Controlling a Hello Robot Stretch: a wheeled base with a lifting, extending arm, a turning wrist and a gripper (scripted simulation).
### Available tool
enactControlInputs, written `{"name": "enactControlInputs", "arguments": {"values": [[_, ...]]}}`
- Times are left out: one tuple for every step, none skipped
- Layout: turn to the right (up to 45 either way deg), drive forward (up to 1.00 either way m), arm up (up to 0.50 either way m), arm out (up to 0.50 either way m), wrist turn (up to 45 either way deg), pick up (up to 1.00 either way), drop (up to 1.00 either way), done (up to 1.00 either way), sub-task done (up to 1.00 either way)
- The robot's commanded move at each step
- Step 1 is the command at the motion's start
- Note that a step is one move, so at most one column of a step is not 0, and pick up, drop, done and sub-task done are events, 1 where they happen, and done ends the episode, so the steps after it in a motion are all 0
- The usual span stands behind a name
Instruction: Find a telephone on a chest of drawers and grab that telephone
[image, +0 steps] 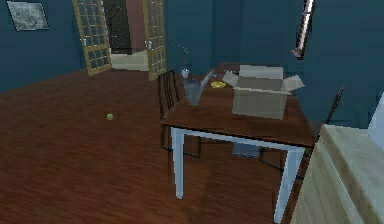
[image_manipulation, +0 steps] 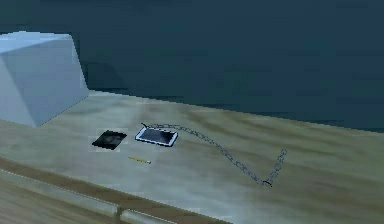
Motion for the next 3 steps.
{"name": "enactControlInputs", "arguments": {"values": [[0.0,0.0,0.38,0.0,0.0,0.0,0.0,0.0,0.0],[0.0,0.0,0.0,0.24,0.0,0.0,0.0,0.0,0.0],[0.0,0.0,0.0,0.0,45.0,0.0,0.0,0.0,0.0]]}}
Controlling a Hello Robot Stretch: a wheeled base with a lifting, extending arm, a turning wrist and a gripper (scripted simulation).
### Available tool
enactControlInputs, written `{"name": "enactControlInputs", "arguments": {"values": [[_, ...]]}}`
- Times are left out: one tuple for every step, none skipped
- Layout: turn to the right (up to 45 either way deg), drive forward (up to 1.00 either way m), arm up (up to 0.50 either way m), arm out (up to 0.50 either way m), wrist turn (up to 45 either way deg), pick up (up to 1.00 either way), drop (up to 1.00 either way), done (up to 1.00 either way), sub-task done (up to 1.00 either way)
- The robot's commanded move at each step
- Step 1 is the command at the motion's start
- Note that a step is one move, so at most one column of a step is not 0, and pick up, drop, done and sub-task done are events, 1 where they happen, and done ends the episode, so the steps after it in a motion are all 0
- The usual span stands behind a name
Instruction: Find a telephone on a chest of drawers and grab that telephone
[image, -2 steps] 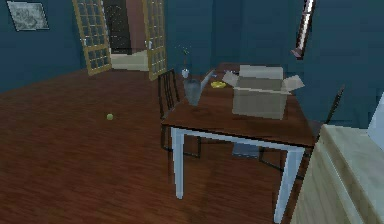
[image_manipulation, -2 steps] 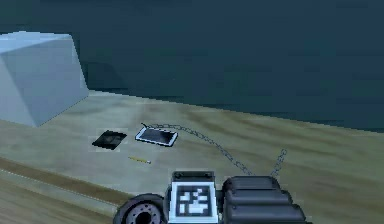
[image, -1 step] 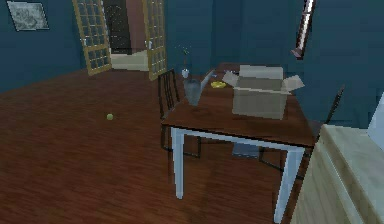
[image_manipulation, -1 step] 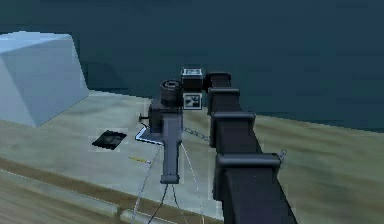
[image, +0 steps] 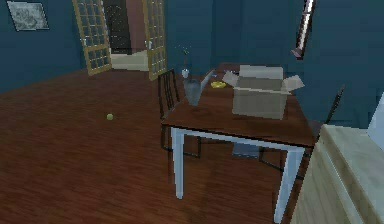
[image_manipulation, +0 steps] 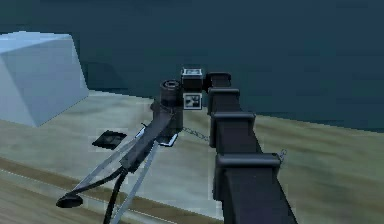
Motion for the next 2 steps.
{"name": "enactControlInputs", "arguments": {"values": [[0.0,0.0,0.0,0.0,45.0,0.0,0.0,0.0,0.0],[0.0,0.0,0.0,0.0,45.0,0.0,0.0,0.0,0.0]]}}
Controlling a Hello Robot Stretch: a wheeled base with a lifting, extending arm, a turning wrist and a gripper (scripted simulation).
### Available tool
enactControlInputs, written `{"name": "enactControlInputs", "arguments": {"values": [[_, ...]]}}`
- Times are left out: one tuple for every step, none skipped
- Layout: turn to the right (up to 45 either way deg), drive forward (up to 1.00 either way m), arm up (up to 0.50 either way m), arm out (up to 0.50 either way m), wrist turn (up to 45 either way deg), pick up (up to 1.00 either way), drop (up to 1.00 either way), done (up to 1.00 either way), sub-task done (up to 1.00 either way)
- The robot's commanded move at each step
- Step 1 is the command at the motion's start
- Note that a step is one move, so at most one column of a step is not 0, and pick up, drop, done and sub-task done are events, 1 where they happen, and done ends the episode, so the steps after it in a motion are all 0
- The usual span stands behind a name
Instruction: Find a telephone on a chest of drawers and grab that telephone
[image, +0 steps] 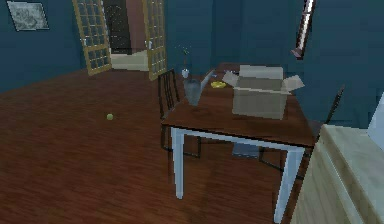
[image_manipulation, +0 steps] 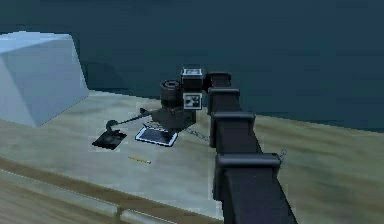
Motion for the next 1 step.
{"name": "enactControlInputs", "arguments": {"values": [[0.0,0.0,0.0,0.0,33.0,0.0,0.0,0.0,0.0]]}}
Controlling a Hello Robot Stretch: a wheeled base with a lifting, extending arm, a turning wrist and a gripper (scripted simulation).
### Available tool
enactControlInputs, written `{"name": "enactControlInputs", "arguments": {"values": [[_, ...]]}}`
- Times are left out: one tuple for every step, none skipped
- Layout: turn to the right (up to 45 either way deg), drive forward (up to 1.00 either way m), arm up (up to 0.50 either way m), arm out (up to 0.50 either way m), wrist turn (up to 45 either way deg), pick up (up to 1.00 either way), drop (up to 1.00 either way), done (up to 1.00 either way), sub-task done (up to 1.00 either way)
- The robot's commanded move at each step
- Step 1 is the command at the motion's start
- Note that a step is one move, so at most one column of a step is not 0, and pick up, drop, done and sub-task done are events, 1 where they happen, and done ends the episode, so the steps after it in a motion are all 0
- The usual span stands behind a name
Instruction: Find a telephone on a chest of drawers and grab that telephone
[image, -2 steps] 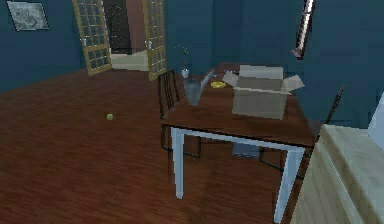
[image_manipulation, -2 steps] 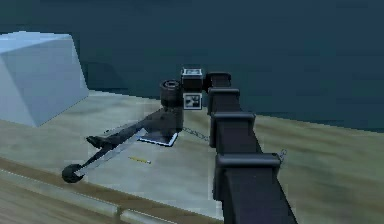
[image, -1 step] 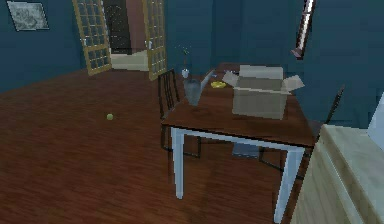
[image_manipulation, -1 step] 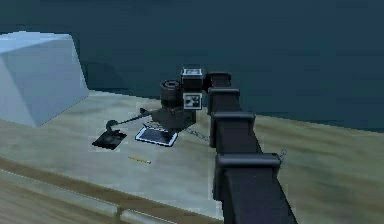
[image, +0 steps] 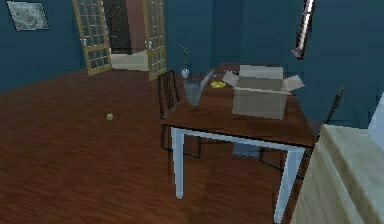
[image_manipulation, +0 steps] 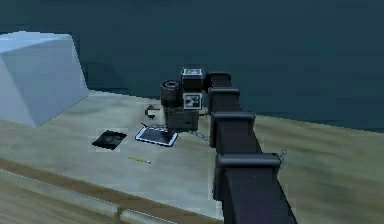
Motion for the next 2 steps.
{"name": "enactControlInputs", "arguments": {"values": [[0.0,0.0,-0.12,0.0,0.0,0.0,0.0,0.0,0.0],[0.0,0.0,0.0,0.0,0.0,1.0,0.0,0.0,0.0]]}}
